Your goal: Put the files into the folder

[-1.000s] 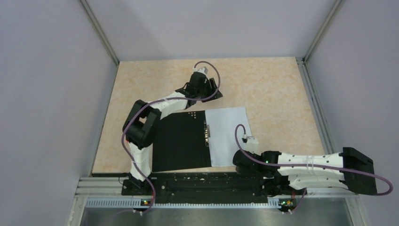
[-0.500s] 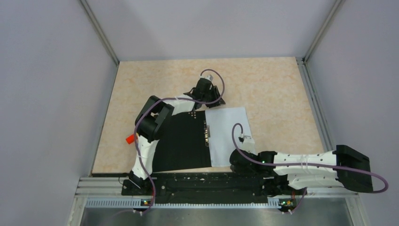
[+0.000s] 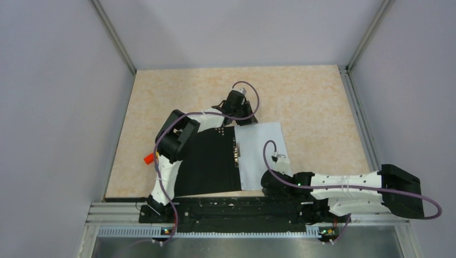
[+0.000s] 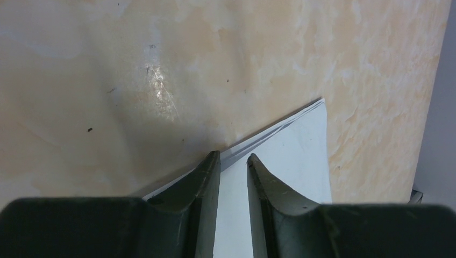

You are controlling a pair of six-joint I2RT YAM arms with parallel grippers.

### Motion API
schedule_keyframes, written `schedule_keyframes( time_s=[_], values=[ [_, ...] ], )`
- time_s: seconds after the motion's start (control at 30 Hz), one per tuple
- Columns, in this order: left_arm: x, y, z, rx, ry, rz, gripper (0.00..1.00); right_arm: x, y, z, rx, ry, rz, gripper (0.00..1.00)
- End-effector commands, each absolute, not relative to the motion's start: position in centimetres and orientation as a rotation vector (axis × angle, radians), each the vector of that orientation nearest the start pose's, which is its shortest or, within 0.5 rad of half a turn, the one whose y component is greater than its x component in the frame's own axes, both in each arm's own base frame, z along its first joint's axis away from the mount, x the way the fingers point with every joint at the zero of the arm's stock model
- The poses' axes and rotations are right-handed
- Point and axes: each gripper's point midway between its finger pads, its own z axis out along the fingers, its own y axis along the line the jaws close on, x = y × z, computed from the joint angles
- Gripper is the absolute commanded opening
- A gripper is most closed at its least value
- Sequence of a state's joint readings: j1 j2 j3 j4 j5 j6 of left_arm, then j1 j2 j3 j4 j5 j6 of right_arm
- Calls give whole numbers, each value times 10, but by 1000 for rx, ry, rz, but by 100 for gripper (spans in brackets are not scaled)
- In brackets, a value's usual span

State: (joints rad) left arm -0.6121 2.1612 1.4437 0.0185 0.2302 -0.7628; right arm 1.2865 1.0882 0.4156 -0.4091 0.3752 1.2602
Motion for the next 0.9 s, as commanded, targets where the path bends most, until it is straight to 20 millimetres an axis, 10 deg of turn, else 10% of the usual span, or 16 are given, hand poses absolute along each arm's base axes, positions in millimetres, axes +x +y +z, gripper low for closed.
schedule_keyframes(
  time_s=[0.0,0.87],
  values=[
    [406,-378,44,-2,2464,-948,30,91,188,-5,39,2630,270,14],
    [422,-374,93,49,2381,-904,42,97,206,11,-23,2609,330,19]
  ],
)
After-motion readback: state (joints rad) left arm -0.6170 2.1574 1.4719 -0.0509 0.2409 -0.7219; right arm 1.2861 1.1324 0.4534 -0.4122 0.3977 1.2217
